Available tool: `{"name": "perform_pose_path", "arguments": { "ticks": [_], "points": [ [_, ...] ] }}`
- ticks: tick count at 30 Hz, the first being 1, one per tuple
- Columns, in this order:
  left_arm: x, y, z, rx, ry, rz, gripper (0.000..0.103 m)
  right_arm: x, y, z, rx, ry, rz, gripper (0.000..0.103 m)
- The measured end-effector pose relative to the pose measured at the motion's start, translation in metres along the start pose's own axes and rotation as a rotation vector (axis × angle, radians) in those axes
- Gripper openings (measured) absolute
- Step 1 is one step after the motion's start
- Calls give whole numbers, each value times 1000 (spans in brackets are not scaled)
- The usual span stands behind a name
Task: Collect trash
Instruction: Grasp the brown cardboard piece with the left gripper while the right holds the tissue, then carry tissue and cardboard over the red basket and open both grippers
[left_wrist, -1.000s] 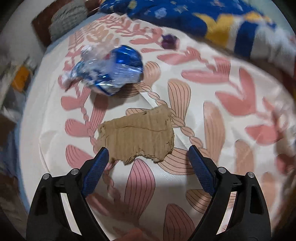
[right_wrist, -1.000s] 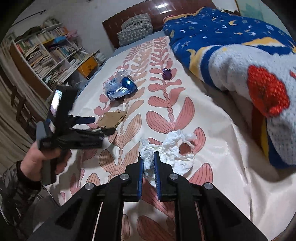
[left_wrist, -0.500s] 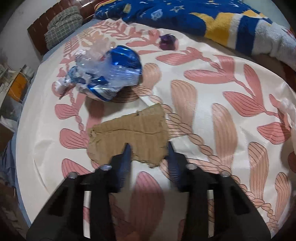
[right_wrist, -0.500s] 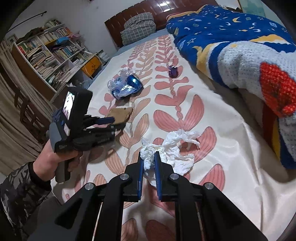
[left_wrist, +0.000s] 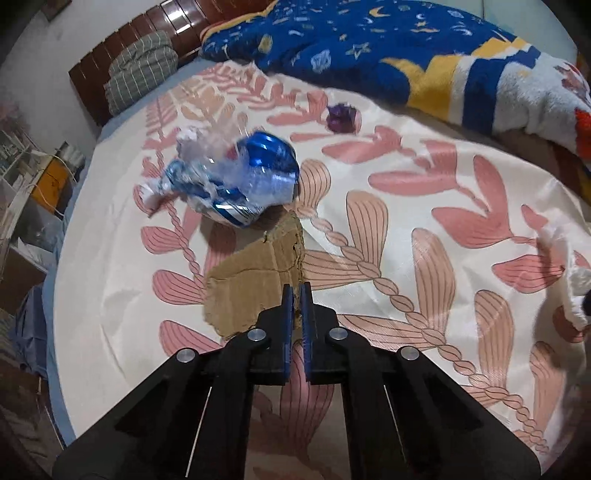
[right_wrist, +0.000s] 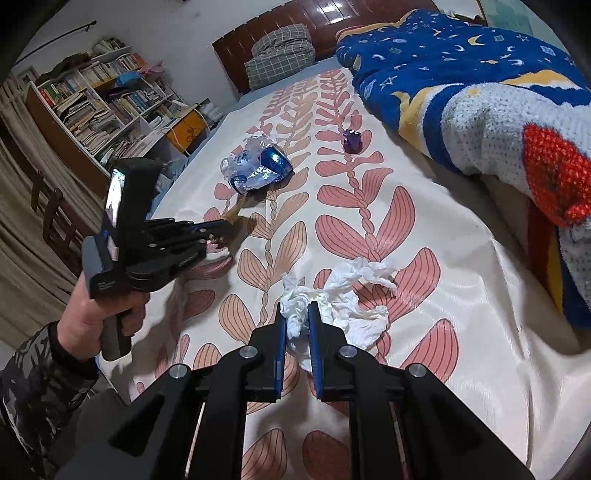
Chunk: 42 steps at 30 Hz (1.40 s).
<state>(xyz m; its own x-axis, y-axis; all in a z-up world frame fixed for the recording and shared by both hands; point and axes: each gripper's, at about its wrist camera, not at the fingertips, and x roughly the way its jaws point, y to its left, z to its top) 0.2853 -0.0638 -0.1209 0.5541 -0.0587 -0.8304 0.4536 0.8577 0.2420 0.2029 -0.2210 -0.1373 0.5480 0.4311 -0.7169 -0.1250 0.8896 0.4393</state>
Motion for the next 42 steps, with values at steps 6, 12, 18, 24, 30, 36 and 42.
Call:
{"name": "perform_pose_path", "arguments": {
  "ticks": [6, 12, 18, 24, 30, 36, 42],
  "points": [
    [-27, 3, 6, -9, -60, 11, 3, -3, 2, -1, 2, -4, 2, 13],
    [-81, -4, 7, -16, -135, 4, 3, -12, 5, -1, -3, -15, 6, 13],
    [-162, -26, -2, -50, -221, -94, 3, -61, 15, -1, -39, -65, -15, 13],
    [-225, -67, -18, -85, -267, -246, 3, -147, 17, -19, -27, -137, -33, 13],
    [-253, -122, -34, -100, -237, -407, 3, -231, 10, -62, -28, -164, -161, 13],
    [-258, -207, -51, -22, -180, -529, 3, -287, -20, -123, 35, -128, -288, 13],
    [-253, -285, -65, 115, -109, -598, 3, -295, -71, -185, 139, -46, -363, 13]
  ]
}}
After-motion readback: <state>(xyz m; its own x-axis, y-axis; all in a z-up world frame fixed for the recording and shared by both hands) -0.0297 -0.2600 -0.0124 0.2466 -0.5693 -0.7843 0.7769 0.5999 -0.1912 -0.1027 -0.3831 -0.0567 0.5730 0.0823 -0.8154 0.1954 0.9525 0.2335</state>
